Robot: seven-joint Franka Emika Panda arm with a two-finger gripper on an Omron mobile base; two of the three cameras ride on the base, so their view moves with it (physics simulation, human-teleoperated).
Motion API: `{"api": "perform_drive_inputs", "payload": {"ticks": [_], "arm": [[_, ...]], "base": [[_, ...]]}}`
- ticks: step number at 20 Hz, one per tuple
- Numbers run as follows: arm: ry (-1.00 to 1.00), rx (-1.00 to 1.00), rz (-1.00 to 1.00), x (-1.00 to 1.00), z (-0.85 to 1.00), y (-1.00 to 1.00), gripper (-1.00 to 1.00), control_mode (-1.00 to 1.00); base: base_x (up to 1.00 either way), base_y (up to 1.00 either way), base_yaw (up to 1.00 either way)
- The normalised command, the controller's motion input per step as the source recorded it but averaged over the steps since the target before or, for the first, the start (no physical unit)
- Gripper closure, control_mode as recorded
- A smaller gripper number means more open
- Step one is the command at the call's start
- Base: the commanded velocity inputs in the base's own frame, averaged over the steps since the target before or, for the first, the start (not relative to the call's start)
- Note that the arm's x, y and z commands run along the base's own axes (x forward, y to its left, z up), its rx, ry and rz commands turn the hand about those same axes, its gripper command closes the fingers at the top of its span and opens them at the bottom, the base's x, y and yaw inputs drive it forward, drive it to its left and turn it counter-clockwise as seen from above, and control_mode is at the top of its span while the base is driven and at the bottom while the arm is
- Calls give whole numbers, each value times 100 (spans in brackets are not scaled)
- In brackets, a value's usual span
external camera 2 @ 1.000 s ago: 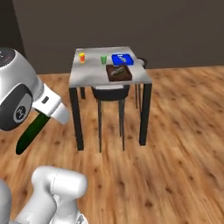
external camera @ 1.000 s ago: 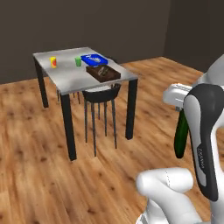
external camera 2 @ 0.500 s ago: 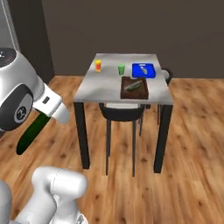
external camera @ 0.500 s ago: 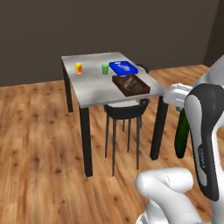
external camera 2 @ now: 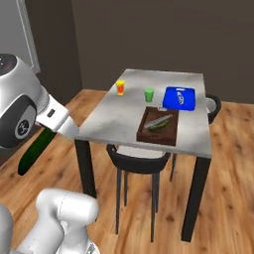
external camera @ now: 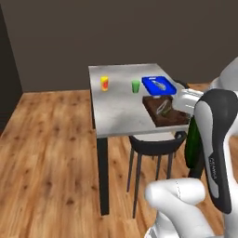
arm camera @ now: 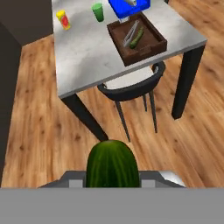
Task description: Gather the cucumber and squash from the fridge and place them on a tray on the dining counter. Then gather the steak and chicken drumstick from the fridge and place them on the other tray.
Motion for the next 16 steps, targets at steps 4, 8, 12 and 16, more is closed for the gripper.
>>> {"api": "perform_drive_inputs", "payload": {"ticks": [4, 8, 12, 16], "arm": [[0, 0, 0, 0, 0, 0, 100, 100], [0, 0, 0, 0, 0, 0, 100, 100], [0, 0, 0, 0, 0, 0, 100, 100], [0, 0, 0, 0, 0, 0, 100, 100]], "base": [[59, -96, 17], [37, -93, 14], [81, -14, 13], [100, 2, 8]]}}
